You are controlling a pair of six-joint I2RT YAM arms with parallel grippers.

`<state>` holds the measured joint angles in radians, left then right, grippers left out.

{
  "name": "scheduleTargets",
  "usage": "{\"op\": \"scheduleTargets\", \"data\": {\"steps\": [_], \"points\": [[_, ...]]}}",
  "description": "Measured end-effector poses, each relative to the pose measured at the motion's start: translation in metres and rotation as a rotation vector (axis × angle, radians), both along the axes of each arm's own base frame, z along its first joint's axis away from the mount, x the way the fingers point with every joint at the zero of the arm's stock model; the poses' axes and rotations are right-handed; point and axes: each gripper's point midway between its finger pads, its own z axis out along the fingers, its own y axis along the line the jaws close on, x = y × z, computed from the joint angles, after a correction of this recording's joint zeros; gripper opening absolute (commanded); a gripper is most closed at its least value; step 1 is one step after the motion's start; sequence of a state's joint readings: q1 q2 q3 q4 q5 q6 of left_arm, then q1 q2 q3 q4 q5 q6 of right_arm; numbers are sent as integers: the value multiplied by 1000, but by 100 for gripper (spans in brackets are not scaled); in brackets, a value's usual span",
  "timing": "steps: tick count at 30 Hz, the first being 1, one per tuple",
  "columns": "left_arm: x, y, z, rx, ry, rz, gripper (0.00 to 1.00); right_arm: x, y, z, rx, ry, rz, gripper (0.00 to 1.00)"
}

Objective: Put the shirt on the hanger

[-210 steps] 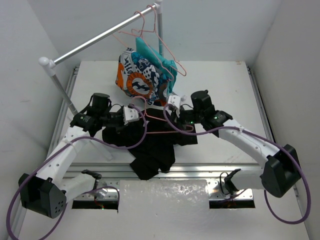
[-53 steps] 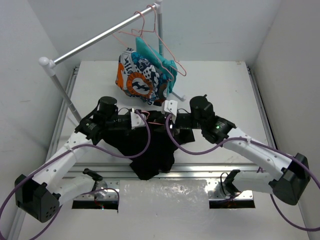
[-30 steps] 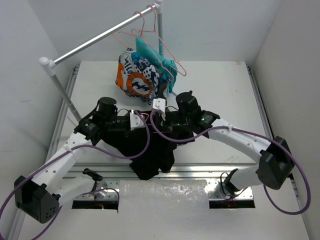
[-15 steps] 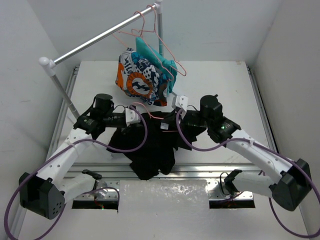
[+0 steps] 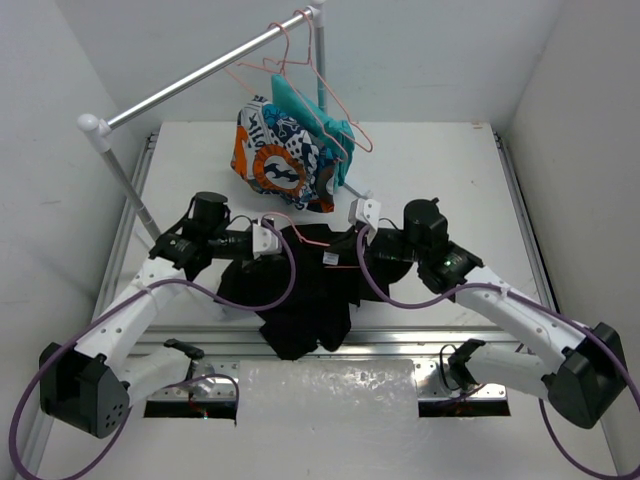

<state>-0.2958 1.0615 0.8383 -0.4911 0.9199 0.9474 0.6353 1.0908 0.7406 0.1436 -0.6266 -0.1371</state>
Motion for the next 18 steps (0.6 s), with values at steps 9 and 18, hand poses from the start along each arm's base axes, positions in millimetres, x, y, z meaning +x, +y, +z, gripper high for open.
{"op": "scheduleTargets", "data": {"steps": [9, 18], "points": [[8, -7, -16, 143, -26, 47, 46, 8, 8, -24, -4, 110, -20, 0], [32, 9, -55, 281, -18, 140, 62, 17, 13, -39, 19, 188, -62, 0]]}}
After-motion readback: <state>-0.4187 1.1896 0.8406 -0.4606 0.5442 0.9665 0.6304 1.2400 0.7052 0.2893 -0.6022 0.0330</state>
